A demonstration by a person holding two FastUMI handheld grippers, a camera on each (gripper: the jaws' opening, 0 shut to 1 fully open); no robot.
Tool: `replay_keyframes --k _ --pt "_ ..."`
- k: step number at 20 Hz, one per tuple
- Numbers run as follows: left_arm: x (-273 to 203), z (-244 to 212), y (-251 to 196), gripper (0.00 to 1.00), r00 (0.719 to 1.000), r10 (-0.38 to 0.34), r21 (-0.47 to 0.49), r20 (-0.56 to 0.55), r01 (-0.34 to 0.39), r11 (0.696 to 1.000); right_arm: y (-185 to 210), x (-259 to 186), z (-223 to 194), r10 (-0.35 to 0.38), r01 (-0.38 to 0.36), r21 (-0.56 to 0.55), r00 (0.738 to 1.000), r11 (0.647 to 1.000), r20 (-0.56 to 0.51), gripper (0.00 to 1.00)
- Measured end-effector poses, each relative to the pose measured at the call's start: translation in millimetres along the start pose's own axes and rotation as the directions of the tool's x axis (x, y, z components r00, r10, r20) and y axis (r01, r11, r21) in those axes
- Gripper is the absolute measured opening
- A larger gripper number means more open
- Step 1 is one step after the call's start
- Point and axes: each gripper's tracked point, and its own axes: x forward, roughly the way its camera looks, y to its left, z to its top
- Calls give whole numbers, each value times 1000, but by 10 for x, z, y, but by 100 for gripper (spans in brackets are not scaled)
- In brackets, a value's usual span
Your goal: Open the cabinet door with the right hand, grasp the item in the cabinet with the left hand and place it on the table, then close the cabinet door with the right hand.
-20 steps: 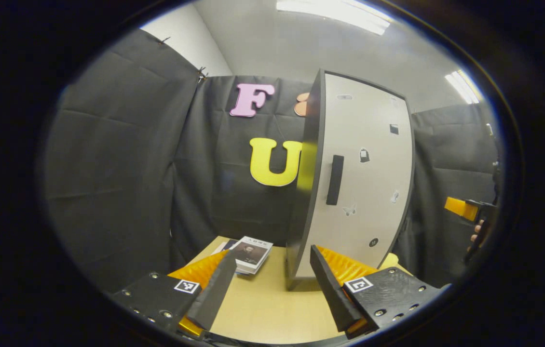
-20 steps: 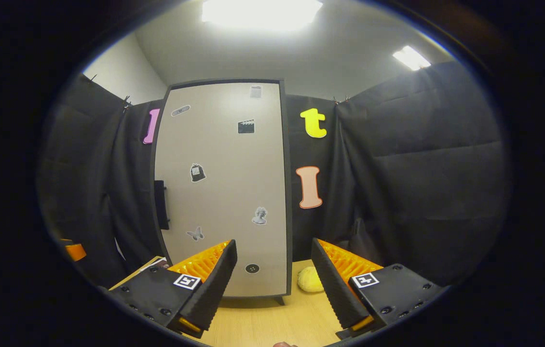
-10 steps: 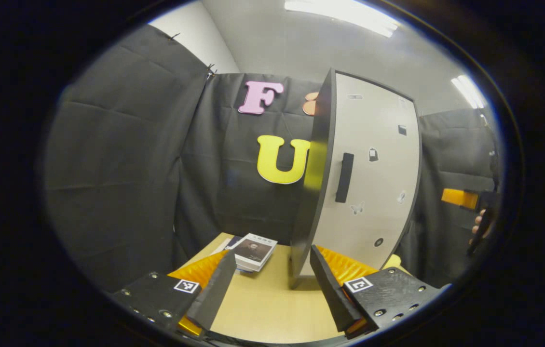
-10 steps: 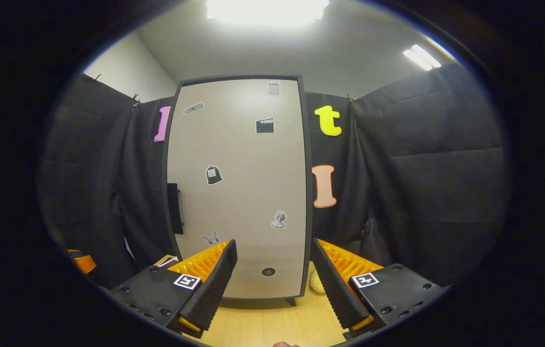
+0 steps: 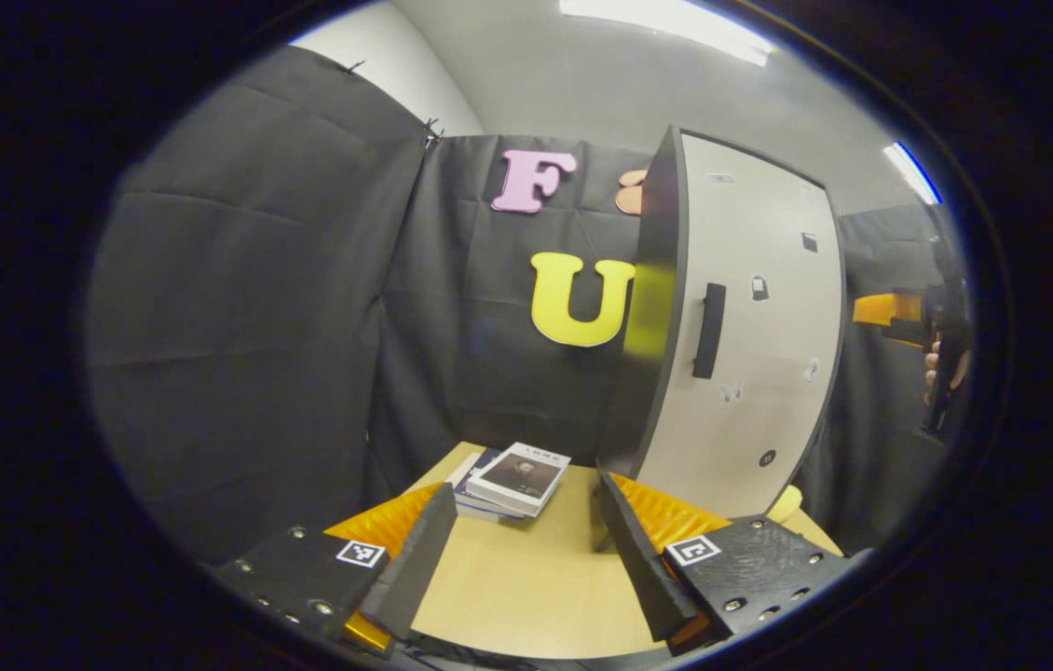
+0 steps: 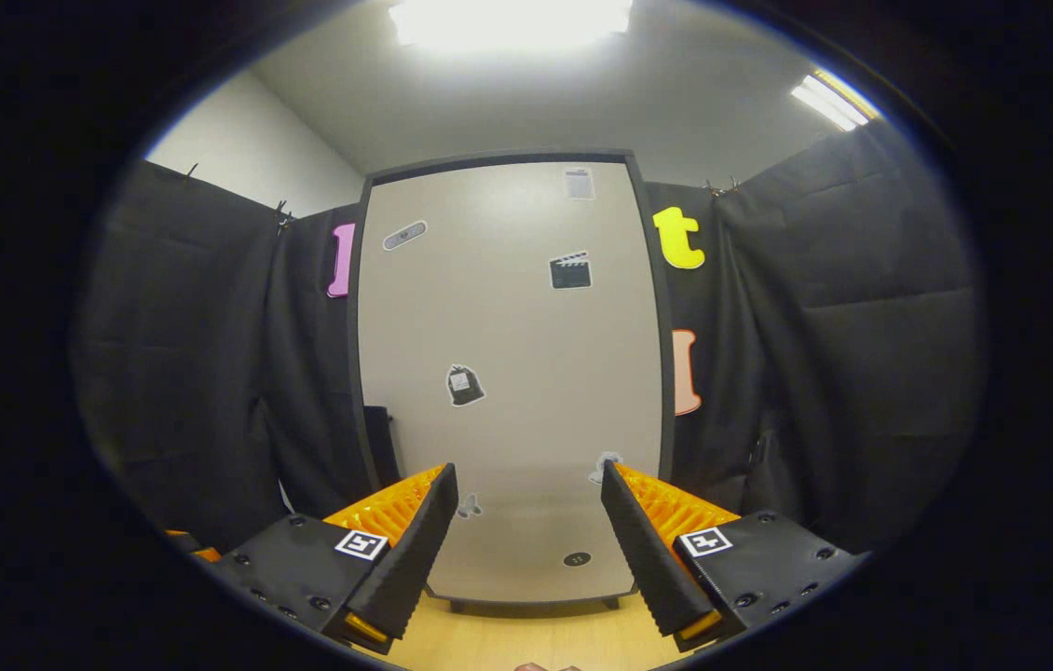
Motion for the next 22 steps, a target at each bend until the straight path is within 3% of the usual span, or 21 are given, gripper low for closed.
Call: replay_keyframes --k 7,19,22 --pt "-84 -35 363 93 998 58 52 -6 -58 997 735 486 40 118 -116 69 993 991 -19 98" --pt "-202 -178 798 93 989 137 14 -51 -136 991 1391 1259 -437 108 -111 -27 991 993 -75 98" --pt "-221 -169 872 93 986 157 8 -50 -157 988 1388 1432 -580 63 -70 -69 992 995 -105 98"
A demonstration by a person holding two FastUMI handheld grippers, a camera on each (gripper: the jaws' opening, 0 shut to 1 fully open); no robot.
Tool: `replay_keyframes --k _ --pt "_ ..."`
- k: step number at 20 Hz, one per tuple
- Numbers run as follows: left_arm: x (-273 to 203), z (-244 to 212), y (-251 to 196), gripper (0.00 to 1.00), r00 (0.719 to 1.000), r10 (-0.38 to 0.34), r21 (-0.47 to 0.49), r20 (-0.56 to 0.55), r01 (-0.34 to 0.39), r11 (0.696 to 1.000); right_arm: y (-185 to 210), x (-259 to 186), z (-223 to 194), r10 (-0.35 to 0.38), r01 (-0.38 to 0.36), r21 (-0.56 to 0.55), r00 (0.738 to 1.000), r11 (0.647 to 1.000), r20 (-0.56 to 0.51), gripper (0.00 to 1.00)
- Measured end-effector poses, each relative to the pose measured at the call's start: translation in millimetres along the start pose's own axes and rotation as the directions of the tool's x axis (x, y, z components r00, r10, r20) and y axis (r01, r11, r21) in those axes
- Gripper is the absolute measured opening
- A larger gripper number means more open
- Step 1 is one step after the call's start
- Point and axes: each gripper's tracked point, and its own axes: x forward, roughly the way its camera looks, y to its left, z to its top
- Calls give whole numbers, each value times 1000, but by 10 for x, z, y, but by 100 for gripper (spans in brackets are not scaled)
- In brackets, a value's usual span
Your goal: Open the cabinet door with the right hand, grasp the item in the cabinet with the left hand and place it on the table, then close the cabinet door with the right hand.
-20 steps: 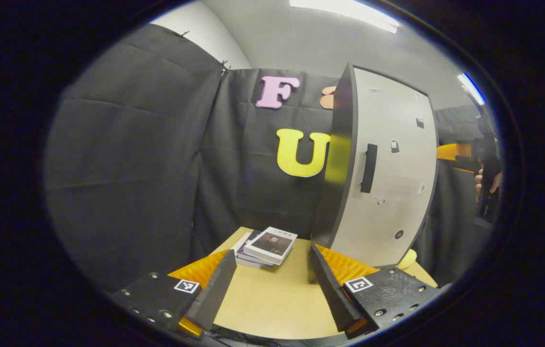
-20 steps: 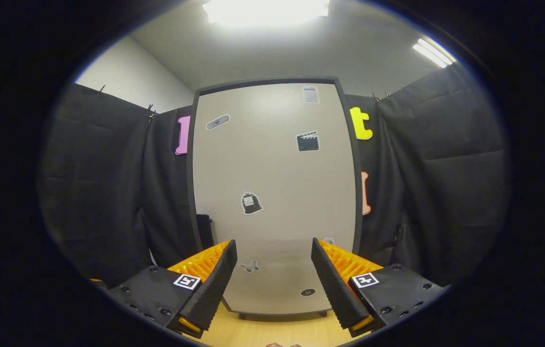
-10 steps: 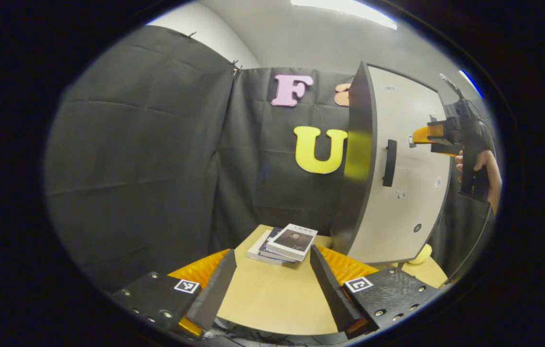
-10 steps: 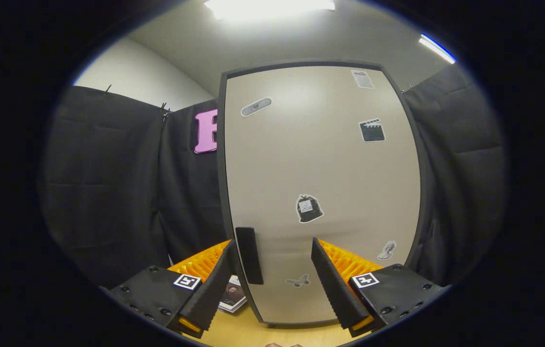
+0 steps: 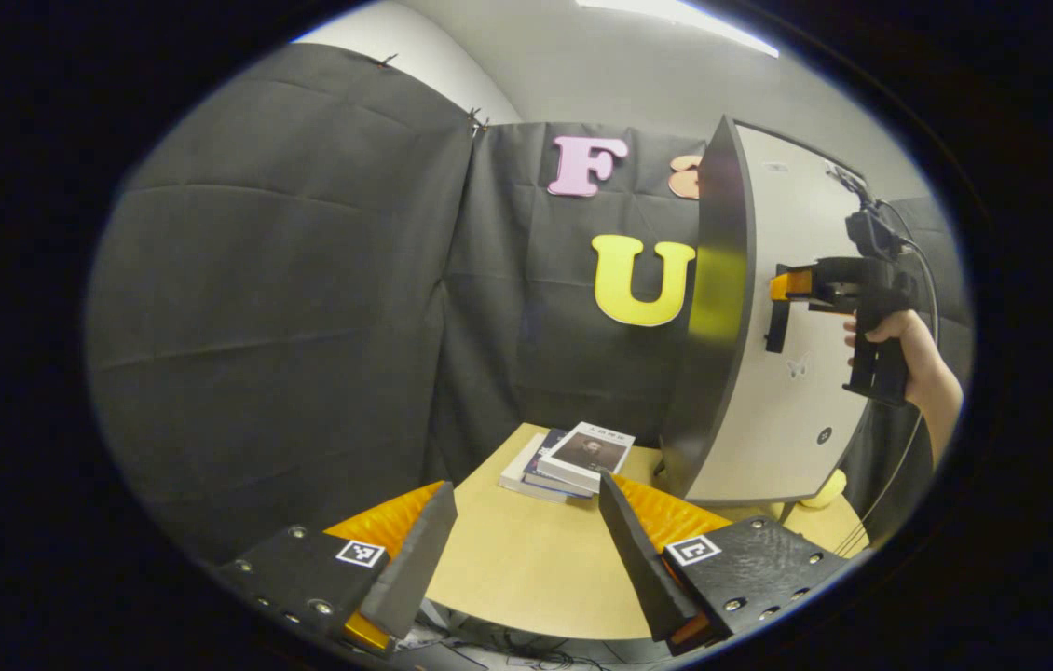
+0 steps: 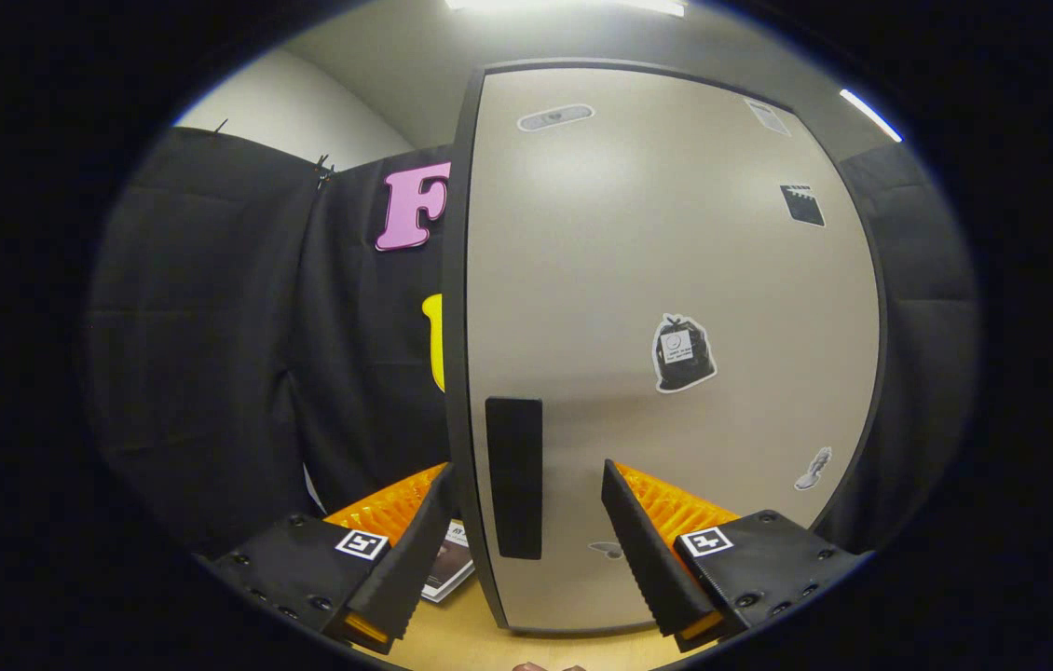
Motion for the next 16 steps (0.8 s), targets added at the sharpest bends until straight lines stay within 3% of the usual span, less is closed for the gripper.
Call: replay_keyframes --k 5,8,9,11,16 --pt "-80 -31 82 93 1000 17 4 -5 -17 1000 -3 160 -93 -36 37 22 999 999 -35 93" --pt "-109 -77 92 93 1000 24 9 -15 -24 1000 36 219 -106 -28 30 52 998 998 -48 71" --pt "-104 -82 102 93 999 29 11 -17 -29 1000 76 238 -109 -18 21 51 998 998 -55 55" --pt "-114 -93 100 93 999 32 22 -18 -32 999 75 240 -109 -43 44 24 997 999 -59 38" --pt "-149 -54 48 93 1000 26 56 -1 -26 998 81 229 -126 -25 25 8 998 1000 -59 33"
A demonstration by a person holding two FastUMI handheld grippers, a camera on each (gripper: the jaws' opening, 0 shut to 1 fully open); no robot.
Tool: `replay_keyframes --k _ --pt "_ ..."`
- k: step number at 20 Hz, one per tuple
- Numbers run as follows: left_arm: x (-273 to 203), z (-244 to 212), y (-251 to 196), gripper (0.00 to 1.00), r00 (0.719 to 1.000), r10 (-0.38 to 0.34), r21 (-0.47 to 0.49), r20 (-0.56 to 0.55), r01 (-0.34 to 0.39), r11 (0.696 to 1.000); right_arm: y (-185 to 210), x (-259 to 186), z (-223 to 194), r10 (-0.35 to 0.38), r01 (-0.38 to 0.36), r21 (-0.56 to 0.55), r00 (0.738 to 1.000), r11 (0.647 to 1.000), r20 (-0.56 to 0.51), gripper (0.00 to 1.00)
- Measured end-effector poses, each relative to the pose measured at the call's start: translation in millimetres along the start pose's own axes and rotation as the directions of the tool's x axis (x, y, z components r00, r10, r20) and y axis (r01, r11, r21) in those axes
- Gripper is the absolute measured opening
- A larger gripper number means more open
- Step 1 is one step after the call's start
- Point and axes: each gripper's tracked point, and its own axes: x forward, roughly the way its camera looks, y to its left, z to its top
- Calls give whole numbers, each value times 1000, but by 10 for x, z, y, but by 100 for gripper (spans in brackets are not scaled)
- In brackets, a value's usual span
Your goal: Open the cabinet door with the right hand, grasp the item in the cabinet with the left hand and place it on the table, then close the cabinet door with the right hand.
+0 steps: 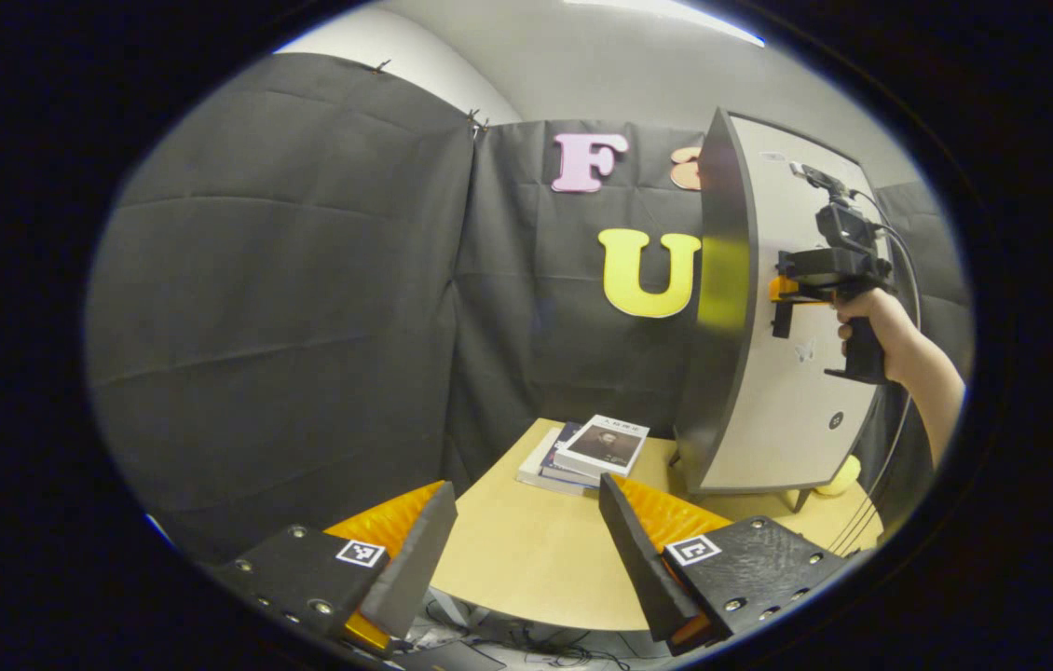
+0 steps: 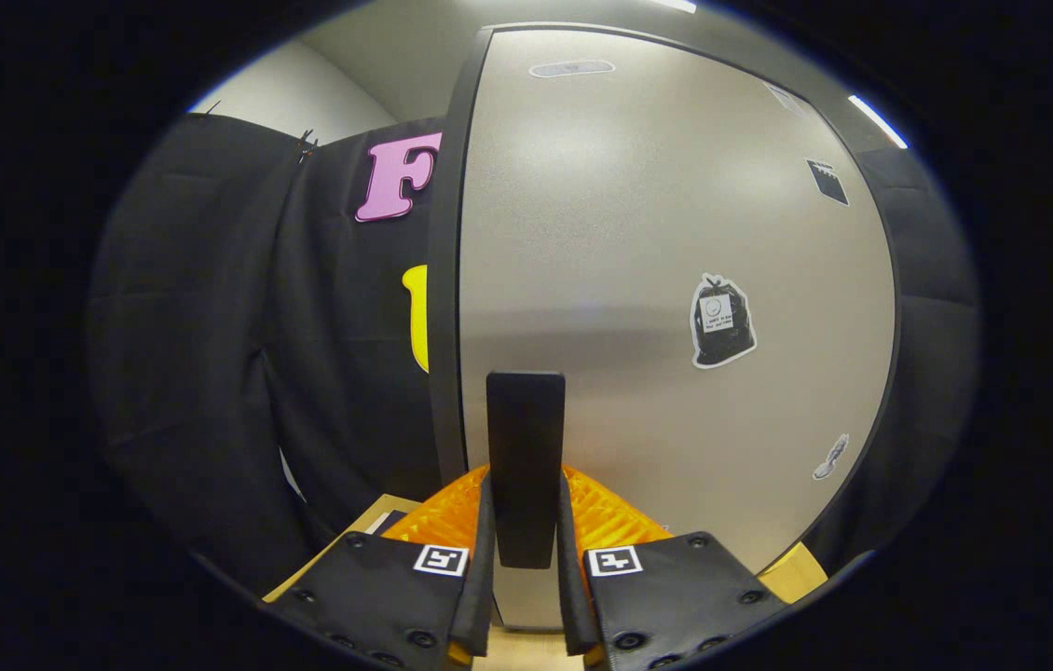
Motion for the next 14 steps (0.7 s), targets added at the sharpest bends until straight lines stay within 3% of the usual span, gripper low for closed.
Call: replay_keyframes --k 5,14 --pt "-15 -63 14 93 1000 -2 -12 -9 2 1000 16 -19 -25 78 -78 -17 997 997 10 13" --pt "-180 -137 -241 93 998 -59 10 -25 59 998 54 -377 16 176 -175 -50 984 983 9 11"
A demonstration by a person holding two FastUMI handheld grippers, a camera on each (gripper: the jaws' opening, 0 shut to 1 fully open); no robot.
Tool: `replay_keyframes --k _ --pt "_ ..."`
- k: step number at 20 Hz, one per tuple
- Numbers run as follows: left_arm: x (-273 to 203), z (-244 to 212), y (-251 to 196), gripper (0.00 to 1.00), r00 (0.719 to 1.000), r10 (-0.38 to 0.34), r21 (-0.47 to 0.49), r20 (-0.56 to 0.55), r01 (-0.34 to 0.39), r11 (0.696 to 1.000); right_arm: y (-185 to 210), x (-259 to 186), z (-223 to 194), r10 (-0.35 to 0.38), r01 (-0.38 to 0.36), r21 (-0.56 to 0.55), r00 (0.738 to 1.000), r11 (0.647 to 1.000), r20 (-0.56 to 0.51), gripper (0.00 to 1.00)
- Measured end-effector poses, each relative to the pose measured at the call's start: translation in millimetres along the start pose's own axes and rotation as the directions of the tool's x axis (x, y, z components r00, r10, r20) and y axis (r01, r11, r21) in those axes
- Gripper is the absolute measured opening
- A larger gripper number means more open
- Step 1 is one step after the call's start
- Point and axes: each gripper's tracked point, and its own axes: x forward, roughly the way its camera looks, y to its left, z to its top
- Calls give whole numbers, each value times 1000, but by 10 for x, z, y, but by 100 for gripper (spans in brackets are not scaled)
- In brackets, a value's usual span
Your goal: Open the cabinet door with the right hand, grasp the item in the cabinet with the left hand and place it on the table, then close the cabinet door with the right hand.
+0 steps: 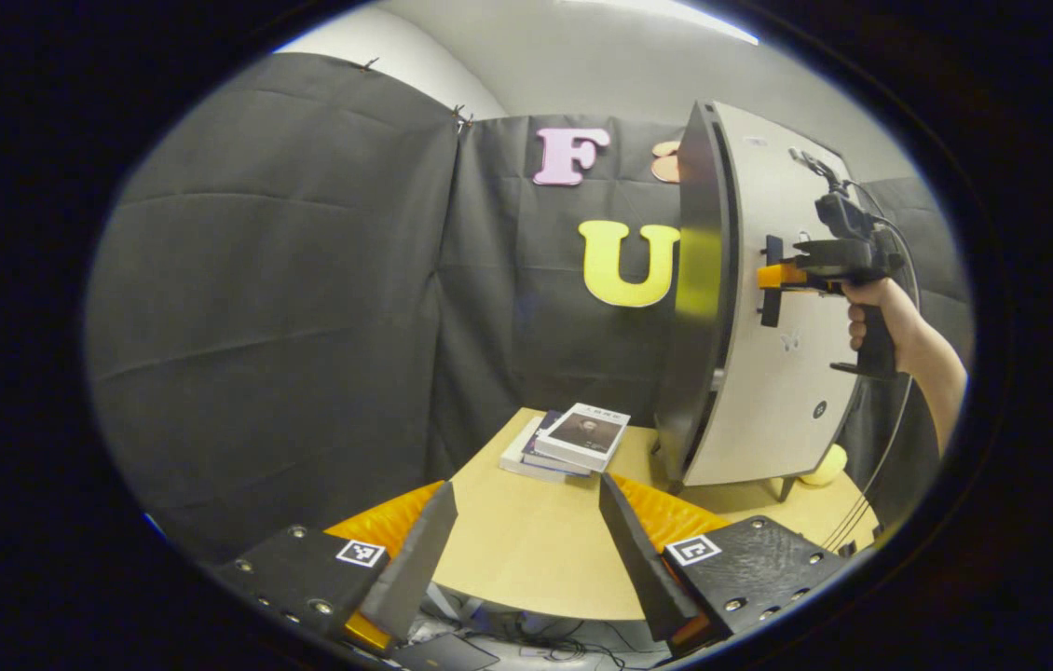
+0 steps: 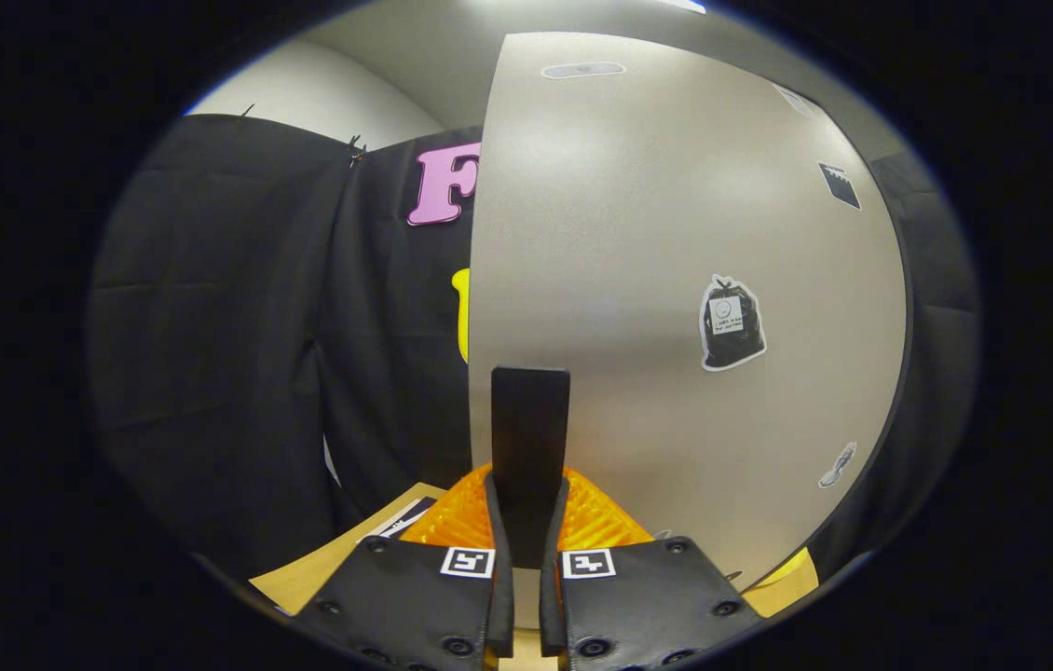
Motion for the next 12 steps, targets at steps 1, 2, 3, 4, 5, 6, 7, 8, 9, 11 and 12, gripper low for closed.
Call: replay_keyframes --k 1,2,3,4,5,6,7,8,9,11,12 --pt "-8 5 -30 93 1000 -3 7 0 3 1000 -17 -77 -15 15 -15 6 1000 1000 -2 12" --pt "-17 -6 -61 93 1000 -7 13 2 7 1000 -58 -186 -25 28 -28 9 1000 1000 -3 12" --pt "-37 8 -92 93 1000 -11 17 6 11 1000 -88 -292 -23 38 -38 11 999 999 -5 12" --pt "-51 4 -132 93 1000 -16 21 8 16 1000 -84 -397 -23 48 -48 11 999 999 -4 12" --pt "-64 -4 -166 93 1000 -21 24 6 21 999 -59 -377 -29 58 -58 12 998 998 -2 13" --pt "-71 -30 -195 93 1000 -27 28 1 27 999 -52 -400 -41 68 -68 14 998 998 0 12" --pt "-76 -57 -219 93 999 -31 31 -6 31 999 -51 -457 -41 78 -78 20 997 997 -3 12" --pt "-81 -70 -251 93 999 -38 33 -10 38 999 -46 -515 -42 88 -88 34 996 996 -7 12" --pt "-82 -65 -288 93 999 -48 33 -8 48 998 -46 -557 -43 96 -96 52 995 994 -11 12" --pt "-59 -49 -366 93 998 -64 34 -4 64 997 -52 -645 -30 109 -108 59 994 992 -12 12" --pt "-58 -48 -411 93 997 -75 35 -6 76 997 -64 -674 -42 112 -111 56 994 992 -13 11"
